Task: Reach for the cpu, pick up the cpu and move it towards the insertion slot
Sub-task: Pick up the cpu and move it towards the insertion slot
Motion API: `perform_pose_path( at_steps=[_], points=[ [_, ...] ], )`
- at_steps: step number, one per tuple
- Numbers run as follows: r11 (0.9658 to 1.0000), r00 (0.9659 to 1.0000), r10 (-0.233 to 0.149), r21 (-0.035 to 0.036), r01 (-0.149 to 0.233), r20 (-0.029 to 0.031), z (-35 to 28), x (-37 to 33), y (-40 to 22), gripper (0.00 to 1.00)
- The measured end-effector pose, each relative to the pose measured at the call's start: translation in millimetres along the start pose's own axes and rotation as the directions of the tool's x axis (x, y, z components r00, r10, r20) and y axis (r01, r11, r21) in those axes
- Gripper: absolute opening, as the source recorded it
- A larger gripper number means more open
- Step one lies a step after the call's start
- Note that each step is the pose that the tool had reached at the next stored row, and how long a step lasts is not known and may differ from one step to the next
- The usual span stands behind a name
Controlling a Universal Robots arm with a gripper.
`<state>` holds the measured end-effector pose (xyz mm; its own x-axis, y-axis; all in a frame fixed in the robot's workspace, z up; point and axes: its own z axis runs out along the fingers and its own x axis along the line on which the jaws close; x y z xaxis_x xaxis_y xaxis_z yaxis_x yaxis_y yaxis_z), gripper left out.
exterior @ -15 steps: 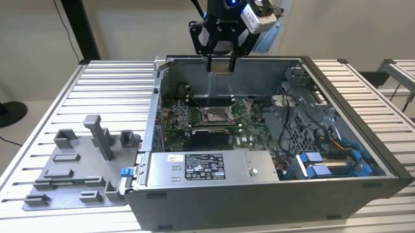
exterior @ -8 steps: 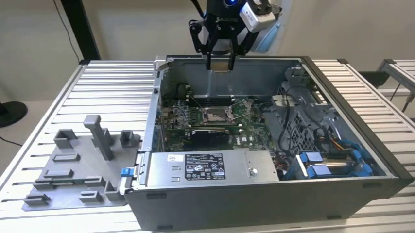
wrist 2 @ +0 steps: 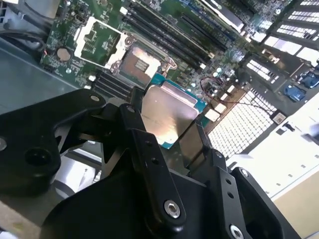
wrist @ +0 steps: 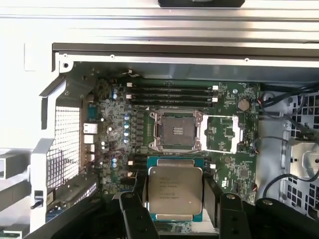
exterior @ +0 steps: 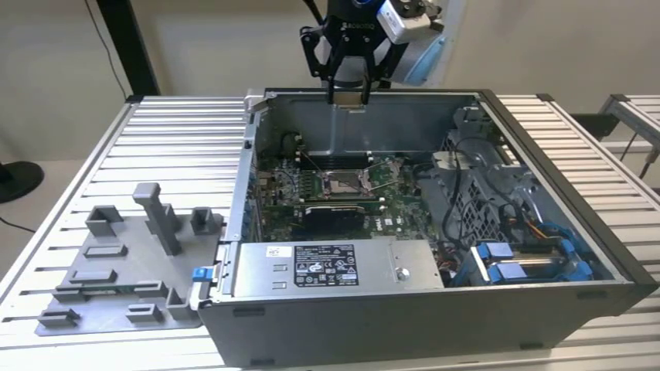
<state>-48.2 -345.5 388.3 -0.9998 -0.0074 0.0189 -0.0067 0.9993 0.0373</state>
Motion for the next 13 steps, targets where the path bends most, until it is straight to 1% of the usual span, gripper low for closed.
perform_pose_path(
  at_steps=[8, 13],
  points=[
    [1.0000, 1.0000, 0.000, -0.0009, 0.000, 0.0000, 1.1, -3.7, 11.9, 0.00],
    [1.0000, 1.0000, 0.000, -0.0016, 0.000, 0.0000, 1.5, -8.9, 15.8, 0.00]
  ],
)
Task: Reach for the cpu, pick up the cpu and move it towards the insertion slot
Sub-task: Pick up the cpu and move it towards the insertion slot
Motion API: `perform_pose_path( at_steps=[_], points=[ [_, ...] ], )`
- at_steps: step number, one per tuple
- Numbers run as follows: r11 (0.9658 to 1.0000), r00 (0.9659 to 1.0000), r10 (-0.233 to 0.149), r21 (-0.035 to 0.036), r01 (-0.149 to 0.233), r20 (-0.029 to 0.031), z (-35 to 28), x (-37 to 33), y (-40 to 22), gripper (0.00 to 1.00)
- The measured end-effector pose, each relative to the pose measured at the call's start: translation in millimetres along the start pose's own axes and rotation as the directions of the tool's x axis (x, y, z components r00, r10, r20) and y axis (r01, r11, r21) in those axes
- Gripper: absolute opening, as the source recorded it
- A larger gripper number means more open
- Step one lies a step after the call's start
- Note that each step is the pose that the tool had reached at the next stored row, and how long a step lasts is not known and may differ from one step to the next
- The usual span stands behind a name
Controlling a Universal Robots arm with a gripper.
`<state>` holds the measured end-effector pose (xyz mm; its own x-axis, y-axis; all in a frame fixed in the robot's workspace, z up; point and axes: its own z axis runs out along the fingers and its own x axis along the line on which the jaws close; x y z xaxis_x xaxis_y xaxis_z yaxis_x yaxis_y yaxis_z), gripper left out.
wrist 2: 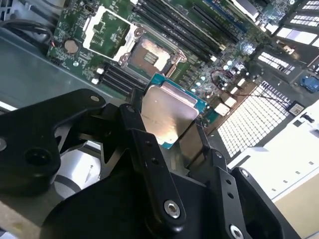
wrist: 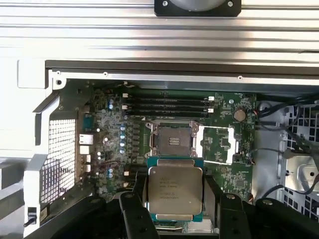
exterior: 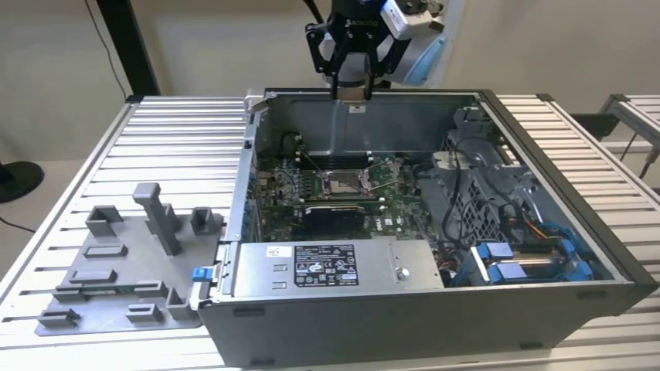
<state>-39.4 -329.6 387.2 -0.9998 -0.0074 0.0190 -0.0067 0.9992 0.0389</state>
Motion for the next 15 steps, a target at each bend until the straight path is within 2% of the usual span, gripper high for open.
perform_pose_path(
  at_steps=[8, 15],
  points=[
    [1.0000, 1.0000, 0.000, -0.0007, 0.000, 0.0001, -0.1, -11.3, 0.9, 0.00],
    [1.0000, 1.0000, 0.000, -0.0019, 0.000, 0.0000, -0.1, -11.8, 0.9, 0.00]
  ],
)
